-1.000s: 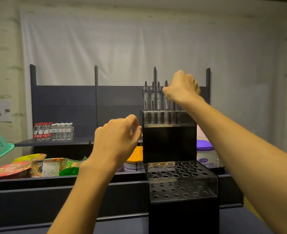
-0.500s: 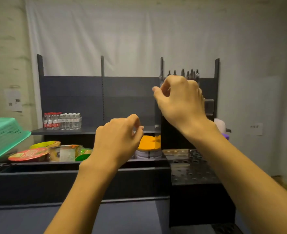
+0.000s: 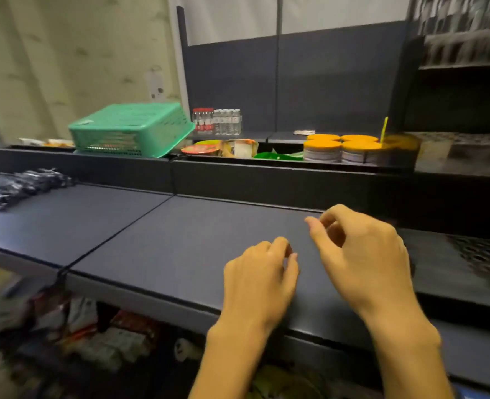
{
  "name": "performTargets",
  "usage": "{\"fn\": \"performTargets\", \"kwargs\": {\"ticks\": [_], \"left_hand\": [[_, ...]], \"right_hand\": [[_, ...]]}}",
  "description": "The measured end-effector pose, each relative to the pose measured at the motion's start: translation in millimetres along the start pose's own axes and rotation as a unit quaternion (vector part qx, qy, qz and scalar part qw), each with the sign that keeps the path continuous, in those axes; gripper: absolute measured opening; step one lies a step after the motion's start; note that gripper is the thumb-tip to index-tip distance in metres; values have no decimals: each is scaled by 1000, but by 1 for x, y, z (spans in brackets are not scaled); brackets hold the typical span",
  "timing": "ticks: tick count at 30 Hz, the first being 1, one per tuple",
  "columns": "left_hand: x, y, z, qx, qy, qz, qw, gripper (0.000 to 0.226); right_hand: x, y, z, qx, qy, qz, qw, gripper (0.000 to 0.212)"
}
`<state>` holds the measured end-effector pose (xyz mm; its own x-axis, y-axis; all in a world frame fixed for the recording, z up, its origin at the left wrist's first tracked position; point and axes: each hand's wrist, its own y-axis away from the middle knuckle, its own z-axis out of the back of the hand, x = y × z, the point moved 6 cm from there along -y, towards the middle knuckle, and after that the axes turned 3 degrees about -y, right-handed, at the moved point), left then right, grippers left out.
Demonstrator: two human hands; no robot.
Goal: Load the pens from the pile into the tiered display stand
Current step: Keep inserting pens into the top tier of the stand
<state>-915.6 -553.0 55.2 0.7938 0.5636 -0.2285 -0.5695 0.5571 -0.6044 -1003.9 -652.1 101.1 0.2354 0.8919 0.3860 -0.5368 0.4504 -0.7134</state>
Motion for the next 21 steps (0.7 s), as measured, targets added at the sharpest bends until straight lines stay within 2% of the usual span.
{"fn": "performTargets", "kwargs": {"ticks": [4,8,15,21], "left_hand": [[40,29,16,-2,4,26,1000,18],[89,40,35,-5,25,57,998,18],[216,42,87,-13,14,74,997,15],[340,44,138,-11,-17,96,995,16]], "right_hand": [[32,26,-36,50,-40,-10,998,24],[80,30,-72,87,-32,2,996,25],[196,19,-148,81,-59,19,995,26],[297,5,-220,69,-108,-7,992,26]]}}
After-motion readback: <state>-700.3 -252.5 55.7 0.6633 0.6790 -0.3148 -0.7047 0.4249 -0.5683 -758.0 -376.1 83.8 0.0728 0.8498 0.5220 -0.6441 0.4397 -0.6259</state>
